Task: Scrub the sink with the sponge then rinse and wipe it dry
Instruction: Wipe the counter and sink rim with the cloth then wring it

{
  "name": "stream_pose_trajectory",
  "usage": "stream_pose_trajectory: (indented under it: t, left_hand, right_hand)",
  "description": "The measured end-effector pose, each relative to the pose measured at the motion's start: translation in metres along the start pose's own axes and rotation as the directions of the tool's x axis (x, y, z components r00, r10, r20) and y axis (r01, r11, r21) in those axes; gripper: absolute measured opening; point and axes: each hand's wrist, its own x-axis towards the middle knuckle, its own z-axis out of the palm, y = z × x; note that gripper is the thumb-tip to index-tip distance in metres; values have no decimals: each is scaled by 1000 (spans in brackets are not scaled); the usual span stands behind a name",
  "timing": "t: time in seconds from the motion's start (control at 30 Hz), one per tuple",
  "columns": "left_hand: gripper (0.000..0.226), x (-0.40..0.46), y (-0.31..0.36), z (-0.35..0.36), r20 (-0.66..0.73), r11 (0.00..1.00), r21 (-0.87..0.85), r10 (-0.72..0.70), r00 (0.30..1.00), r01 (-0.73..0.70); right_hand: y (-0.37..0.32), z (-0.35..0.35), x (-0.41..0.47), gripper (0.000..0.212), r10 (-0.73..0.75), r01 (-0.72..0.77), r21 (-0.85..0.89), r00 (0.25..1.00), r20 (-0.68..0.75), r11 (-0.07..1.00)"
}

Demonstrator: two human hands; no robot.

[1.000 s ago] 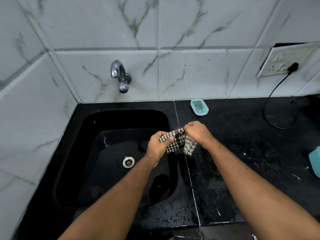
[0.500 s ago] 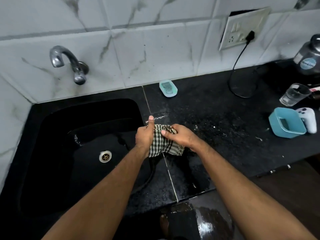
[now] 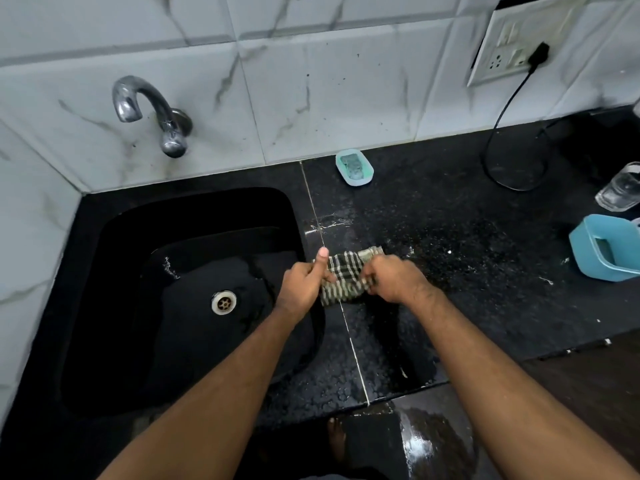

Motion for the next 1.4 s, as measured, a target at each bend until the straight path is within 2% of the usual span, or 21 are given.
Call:
stream_pose_trajectory:
  t: [0.07, 0.13, 0.17, 0.23, 0.27, 0.3, 0.33, 0.4, 0.5, 0.6, 0.67, 0.77, 0.83, 0.9, 0.97, 1.0, 1.07, 1.23, 1.27, 1.4]
  left_hand:
    - [69, -6, -6, 2, -27, 1000, 14, 13, 1000, -13]
    - [54, -4, -11, 3, -64, 991, 131, 40, 997, -31]
    - [45, -2, -11, 3, -71, 972, 231, 62, 996, -44]
    - [25, 1, -11, 2, -51, 890, 444, 140, 989, -103]
    - [26, 2, -10, 2, 0, 825, 542, 190, 982, -159]
    - [39, 5, -10, 4, 70, 754, 622, 215, 974, -211]
    - [53, 8, -9, 5, 126, 704, 667, 217, 968, -245]
    - [71, 12, -7, 5, 156, 688, 685, 181, 971, -238]
    - [70, 15, -7, 5, 150, 680, 691, 197, 969, -245]
    - [56, 12, -7, 7, 92, 702, 674, 229, 969, -230]
    - [39, 11, -10, 5, 42, 764, 617, 205, 978, -186]
    - [18, 13, -18, -2, -32, 868, 472, 194, 980, -156]
    - [13, 15, -19, -9, -115, 949, 285, 171, 979, -133]
    - [14, 12, -15, -19, -155, 996, -61, 50, 987, -60]
    - [27, 4, -5, -27, -51, 909, -412, -91, 995, 63]
    - [39, 0, 0, -31, 28, 859, -497, -127, 992, 124]
    - [59, -11, 10, -41, 109, 819, -540, -160, 981, 193]
    - [78, -17, 5, -72, 103, 685, -699, -188, 977, 205]
    - [80, -17, 0, -78, 94, 628, -754, -189, 977, 194]
    - [85, -19, -8, -100, 33, 254, -964, -171, 985, 76]
  right_hand:
    - [2, -1, -2, 23, -5, -8, 95, 991, 134, 995]
    - [0, -9, 0, 41, 14, -34, 143, 990, 140, 989]
    - [-2, -12, 3, 42, 38, -52, 146, 995, 97, 988]
    - [-5, -8, 11, 24, 102, -86, 184, 991, -82, 979]
    - [-6, -4, 14, 14, 124, -83, 224, 977, -175, 971]
    - [-6, 1, 19, 17, 112, -54, 240, 965, -237, 969]
    - [-6, 7, 25, 29, 65, -5, 229, 965, -255, 973]
    - [-11, 14, 34, 52, -71, 106, 158, 974, -216, 982]
    - [-16, 22, 42, 64, -178, 183, 23, 974, -137, 983]
    - [-15, 21, 43, 48, -190, 183, -61, 971, -142, 981]
    - [-18, 12, 43, 35, -231, 209, -181, 967, -104, 961]
    - [-25, 0, 43, 50, -268, 251, -204, 962, -60, 946]
    - [-31, -8, 44, 54, -259, 257, -41, 964, -59, 966]
    - [-42, -16, 45, 55, -236, 243, 212, 970, -56, 947]
    - [-56, -24, 45, 52, -231, 249, 371, 968, -93, 895]
    - [-64, -28, 45, 50, -240, 271, 399, 962, -127, 876]
    - [-80, -37, 43, 48, -255, 307, 426, 951, -175, 851]
    - [-106, -54, 45, 39, -254, 335, 491, 941, -225, 804]
    - [-108, -54, 47, 33, -243, 336, 509, 939, -242, 793]
    - [-120, -49, 58, 22, -162, 290, 673, 955, -248, 681]
